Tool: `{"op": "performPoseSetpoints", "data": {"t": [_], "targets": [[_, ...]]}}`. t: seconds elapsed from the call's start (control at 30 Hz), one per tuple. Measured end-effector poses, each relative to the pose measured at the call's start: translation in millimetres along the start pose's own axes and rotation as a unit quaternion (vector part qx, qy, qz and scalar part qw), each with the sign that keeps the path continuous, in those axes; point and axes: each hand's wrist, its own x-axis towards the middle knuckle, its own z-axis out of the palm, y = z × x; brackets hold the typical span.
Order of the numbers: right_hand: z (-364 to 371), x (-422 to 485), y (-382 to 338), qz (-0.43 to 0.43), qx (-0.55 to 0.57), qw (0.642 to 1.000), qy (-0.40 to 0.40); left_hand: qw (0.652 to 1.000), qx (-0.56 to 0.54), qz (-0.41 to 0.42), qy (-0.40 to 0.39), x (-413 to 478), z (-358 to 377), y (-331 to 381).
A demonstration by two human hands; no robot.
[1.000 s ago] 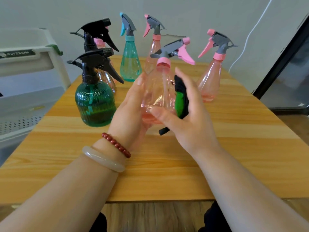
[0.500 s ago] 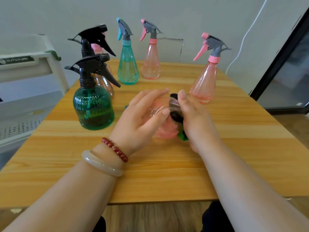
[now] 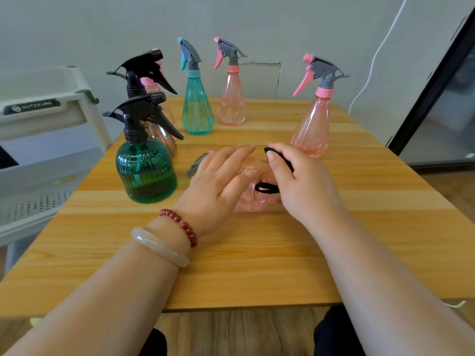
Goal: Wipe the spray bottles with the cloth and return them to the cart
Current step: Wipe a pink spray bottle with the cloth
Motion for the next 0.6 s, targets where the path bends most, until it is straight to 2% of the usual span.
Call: {"op": "performPoseSetpoints", "data": {"t": [0.1,0.2,0.33,0.43,0.53,0.6], "targets": [[-5.5,2.4,3.1,0.015,0.016,1.000,0.013,0.996,0.087,-0.011,-0.035,4.1,-6.9,0.7],[-8.0,7.0,8.8,0.046,0.049,0.998,0.018,0.981,0.191,-0.011,-0.028,12.6,-11.4,1.7],[-4.5,7.4,16.2,0.073,0.085,0.993,0.040,0.991,0.130,-0.028,-0.013,19.7,-7.6,2.5],[-3.4,8.5,20.2,0.108,0.185,0.973,0.085,0.996,0.084,-0.020,-0.011,20.1,-0.1,2.6],[3.0,7.8,16.5,0.090,0.245,0.961,0.096,0.996,0.085,-0.016,0.006,21.5,1.6,-3.4],[11.9,5.9,13.0,0.074,0.242,0.964,0.077,0.996,0.083,-0.009,0.012,21.9,1.8,-5.8]]}}
